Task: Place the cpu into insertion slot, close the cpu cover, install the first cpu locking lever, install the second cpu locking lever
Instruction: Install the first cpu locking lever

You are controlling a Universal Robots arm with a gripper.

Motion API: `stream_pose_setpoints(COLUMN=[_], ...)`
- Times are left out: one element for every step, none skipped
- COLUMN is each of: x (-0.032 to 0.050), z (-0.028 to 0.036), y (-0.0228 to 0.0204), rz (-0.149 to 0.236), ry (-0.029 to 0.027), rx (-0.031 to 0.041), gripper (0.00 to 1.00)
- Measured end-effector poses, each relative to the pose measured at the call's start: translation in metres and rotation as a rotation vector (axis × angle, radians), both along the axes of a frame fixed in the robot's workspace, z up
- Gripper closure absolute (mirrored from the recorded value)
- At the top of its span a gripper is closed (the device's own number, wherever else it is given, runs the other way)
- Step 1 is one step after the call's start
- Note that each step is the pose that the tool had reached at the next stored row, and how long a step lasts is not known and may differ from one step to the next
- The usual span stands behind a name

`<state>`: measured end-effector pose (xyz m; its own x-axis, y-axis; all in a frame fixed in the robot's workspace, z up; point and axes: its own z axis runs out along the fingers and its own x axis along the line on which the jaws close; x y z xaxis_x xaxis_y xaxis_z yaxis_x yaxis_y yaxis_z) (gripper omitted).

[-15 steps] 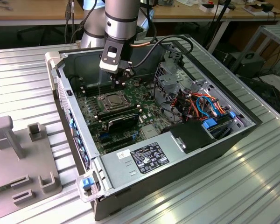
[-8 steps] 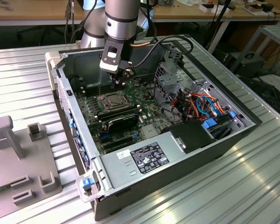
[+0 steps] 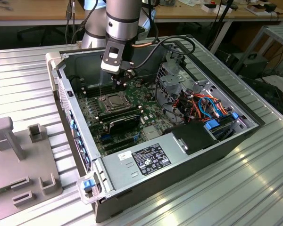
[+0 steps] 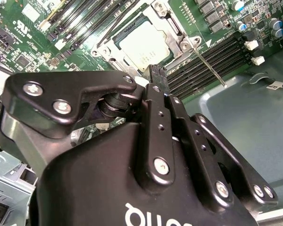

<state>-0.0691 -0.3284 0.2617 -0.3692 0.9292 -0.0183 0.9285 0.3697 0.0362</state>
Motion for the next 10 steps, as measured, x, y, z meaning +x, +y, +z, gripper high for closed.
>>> stream_pose_setpoints(x=[0.0000, 0.0000, 0.0000, 0.0000, 0.0000, 0.0000, 0.0000, 0.0000, 0.0000, 0.0000], z=[0.0000, 0.0000, 0.0000, 0.0000, 0.0000, 0.0000, 0.0000, 0.0000, 0.0000, 0.0000], y=[0.0000, 0.0000, 0.0000, 0.0000, 0.0000, 0.0000, 0.0000, 0.0000, 0.0000, 0.0000], rz=[0.000, 0.001, 0.001, 0.002, 0.002, 0.003, 0.004, 0.004, 0.005, 0.006], ry=[-0.0001, -0.0001, 0.0000, 0.0000, 0.0000, 0.0000, 0.0000, 0.0000, 0.0000, 0.0000], rx=[0.0000, 0.0000, 0.0000, 0.0000, 0.0000, 0.0000, 0.0000, 0.0000, 0.0001, 0.0001], gripper=[0.89, 0.89, 0.89, 0.89, 0.89, 0.89, 0.89, 0.89, 0.89, 0.89])
